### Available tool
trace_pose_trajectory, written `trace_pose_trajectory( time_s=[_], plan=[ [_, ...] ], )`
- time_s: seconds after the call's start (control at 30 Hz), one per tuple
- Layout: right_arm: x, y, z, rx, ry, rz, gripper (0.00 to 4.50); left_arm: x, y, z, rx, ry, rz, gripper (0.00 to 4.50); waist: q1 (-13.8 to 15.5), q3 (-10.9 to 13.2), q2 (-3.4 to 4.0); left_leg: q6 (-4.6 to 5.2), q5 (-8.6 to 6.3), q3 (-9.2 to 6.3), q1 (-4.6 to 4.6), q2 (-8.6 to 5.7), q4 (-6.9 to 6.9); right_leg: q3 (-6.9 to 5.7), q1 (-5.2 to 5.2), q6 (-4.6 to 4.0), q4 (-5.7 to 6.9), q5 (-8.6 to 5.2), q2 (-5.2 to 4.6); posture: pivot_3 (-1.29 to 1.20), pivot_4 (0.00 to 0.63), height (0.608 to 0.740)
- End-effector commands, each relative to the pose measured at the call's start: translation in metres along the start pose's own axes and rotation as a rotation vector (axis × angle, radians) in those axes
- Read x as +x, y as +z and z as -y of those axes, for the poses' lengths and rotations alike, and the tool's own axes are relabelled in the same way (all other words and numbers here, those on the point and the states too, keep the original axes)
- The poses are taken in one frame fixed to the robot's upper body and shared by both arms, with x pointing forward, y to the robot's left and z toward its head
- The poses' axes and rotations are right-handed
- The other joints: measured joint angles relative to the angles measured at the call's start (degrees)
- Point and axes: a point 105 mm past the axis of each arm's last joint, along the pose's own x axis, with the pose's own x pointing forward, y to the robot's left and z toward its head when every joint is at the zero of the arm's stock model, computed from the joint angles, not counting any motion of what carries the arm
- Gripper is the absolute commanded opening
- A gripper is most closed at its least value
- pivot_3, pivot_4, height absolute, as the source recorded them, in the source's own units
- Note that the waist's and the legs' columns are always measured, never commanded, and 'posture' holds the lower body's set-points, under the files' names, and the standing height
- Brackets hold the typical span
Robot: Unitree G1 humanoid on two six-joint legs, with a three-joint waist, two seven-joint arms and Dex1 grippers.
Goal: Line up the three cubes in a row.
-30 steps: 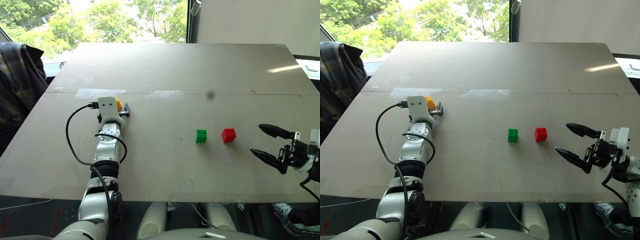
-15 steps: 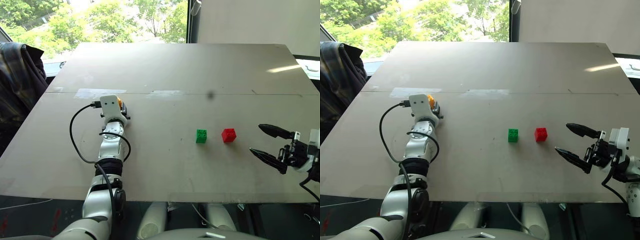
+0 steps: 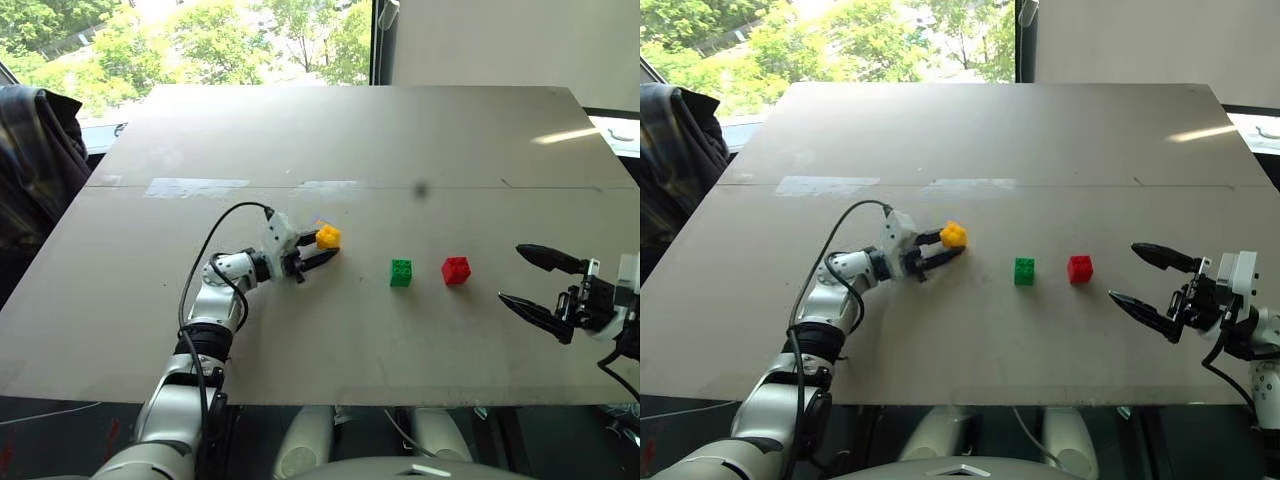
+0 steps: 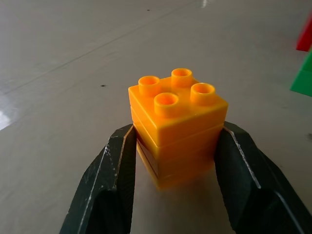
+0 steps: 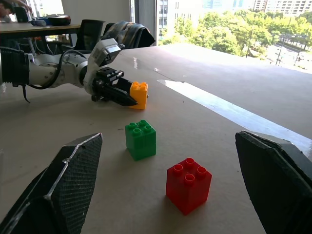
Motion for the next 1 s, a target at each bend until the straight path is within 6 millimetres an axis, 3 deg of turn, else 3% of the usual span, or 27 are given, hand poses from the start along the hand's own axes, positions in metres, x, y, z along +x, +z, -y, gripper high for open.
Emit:
trace_pose_trajectory(
  time_s=[0.03,0.37,0.77,0.8,0.87,0.9,0.93,1.0],
  plan=[
    [-0.003,0.007,-0.001,-0.039,-0.01,0.017,4.5,0.012,0.002,0.019,0.068,-0.214,-0.01,1.7,0.1,0.0,0.0,0.01,-0.01,0.02,-0.01,-0.01,0.0,-0.01,0.0,0.0,0.0,0.0,0.0,0.0,0.15,0.74],
    [-0.008,0.008,-0.008,-0.045,-0.048,0.014,4.5,0.022,0.002,0.039,0.161,-0.495,-0.02,1.7,-0.2,0.0,-0.01,0.06,-0.03,0.08,-0.01,-0.01,0.02,0.03,0.0,0.01,-0.01,0.0,0.03,0.0,0.15,0.74],
    [-0.013,0.007,-0.009,-0.051,-0.055,0.006,4.5,0.016,-0.004,0.034,0.121,-0.517,-0.076,1.7,-1.3,0.0,-0.03,0.08,-0.04,0.03,0.01,0.0,0.02,0.04,0.01,0.03,0.03,-0.01,0.07,0.0,0.15,0.74],
    [-0.014,0.007,-0.009,-0.051,-0.055,0.005,4.5,0.016,-0.004,0.033,0.112,-0.514,-0.078,2.73,-1.3,0.0,-0.02,0.08,-0.04,0.03,0.02,0.0,0.02,0.05,0.01,0.03,0.04,-0.01,0.07,0.0,0.15,0.74],
    [-0.014,0.006,-0.009,-0.05,-0.054,0.003,4.5,0.016,-0.003,0.031,0.114,-0.507,-0.078,3.77,-1.3,0.0,-0.02,0.08,-0.04,0.03,0.02,0.0,0.02,0.05,0.0,0.03,0.06,-0.02,0.08,0.0,0.15,0.74],
    [-0.014,0.006,-0.009,-0.05,-0.054,0.002,4.5,0.016,-0.003,0.03,0.118,-0.503,-0.076,3.92,-1.3,0.0,-0.02,0.08,-0.04,0.03,0.02,0.0,0.02,0.05,0.01,0.03,0.05,-0.02,0.08,0.0,0.15,0.74],
    [-0.014,0.006,-0.01,-0.049,-0.053,0.001,4.5,0.015,-0.003,0.03,0.121,-0.5,-0.076,4.42,-1.3,0.0,-0.02,0.08,-0.04,0.04,0.03,0.0,0.02,0.06,0.01,0.03,0.06,-0.02,0.08,0.0,0.15,0.74],
    [-0.014,0.005,-0.01,-0.047,-0.051,0.0,4.5,0.014,-0.002,0.027,0.144,-0.478,-0.073,4.42,-1.4,0.0,-0.02,0.08,-0.04,0.04,0.05,0.0,0.03,0.07,0.01,0.03,0.09,-0.02,0.08,0.0,0.15,0.74]
  ],
)
